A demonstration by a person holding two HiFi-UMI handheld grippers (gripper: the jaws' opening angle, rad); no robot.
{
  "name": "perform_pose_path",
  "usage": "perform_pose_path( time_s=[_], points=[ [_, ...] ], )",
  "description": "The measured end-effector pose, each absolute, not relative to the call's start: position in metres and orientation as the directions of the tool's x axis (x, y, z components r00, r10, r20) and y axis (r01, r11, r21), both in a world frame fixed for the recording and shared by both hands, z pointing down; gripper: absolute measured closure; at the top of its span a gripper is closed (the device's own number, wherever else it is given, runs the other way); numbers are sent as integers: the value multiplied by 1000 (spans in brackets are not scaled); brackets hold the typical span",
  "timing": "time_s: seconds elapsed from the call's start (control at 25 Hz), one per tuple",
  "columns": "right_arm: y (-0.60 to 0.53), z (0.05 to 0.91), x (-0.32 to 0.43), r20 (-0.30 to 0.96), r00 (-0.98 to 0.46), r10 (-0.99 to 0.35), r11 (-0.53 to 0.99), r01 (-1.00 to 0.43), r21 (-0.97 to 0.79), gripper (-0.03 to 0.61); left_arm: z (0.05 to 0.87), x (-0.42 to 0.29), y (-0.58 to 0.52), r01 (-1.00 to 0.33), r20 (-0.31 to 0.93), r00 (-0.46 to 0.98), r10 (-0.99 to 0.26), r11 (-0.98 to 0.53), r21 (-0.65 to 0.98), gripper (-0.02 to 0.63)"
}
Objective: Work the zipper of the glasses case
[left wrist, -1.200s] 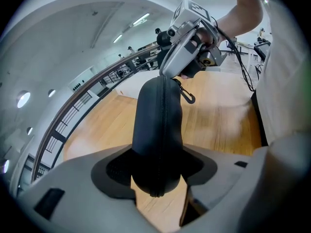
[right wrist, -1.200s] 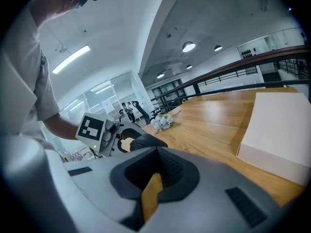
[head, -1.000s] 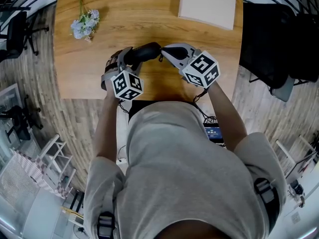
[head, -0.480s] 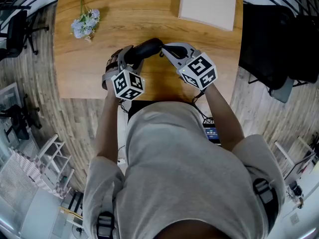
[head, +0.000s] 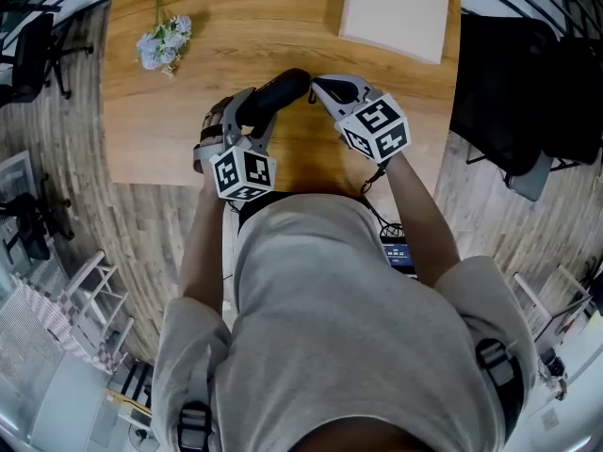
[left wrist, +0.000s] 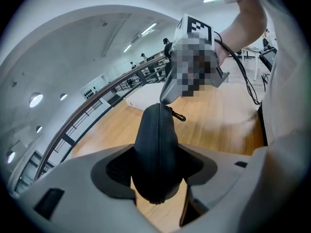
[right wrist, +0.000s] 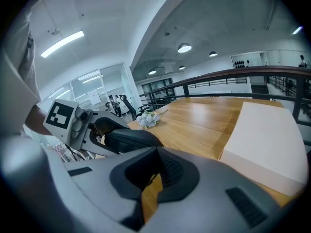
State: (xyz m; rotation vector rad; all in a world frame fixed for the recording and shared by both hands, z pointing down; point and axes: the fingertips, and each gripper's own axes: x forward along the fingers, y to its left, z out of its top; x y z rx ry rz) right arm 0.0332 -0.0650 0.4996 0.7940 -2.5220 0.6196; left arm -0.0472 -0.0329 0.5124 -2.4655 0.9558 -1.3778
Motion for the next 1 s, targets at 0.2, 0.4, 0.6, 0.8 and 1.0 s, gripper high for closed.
perform_pose_path(
  time_s=[0.2,0.4,0.6,0.8,1.0],
  points=[
    [-64,497,31,496,-762,-416,736,-602,-310,554,513,-48,-31,-487,714,361,-599,-774,-404,344],
    [-66,492,33,496,-744,-448,710,-633,-310,554,515,-41,-35,-514,732,322,-600,-760,-397,345],
    [-58,486,22,486,-759,-433,741,-607,-288,554,516,-40,-38,-515,733,323,-598,-761,-394,344],
    [-59,487,22,483,-756,-442,740,-611,-279,554,515,-40,-39,-514,730,328,-599,-762,-394,344],
    [-60,482,19,483,-754,-445,749,-609,-261,554,512,-39,-42,-520,727,322,-607,-755,-399,344]
  ],
)
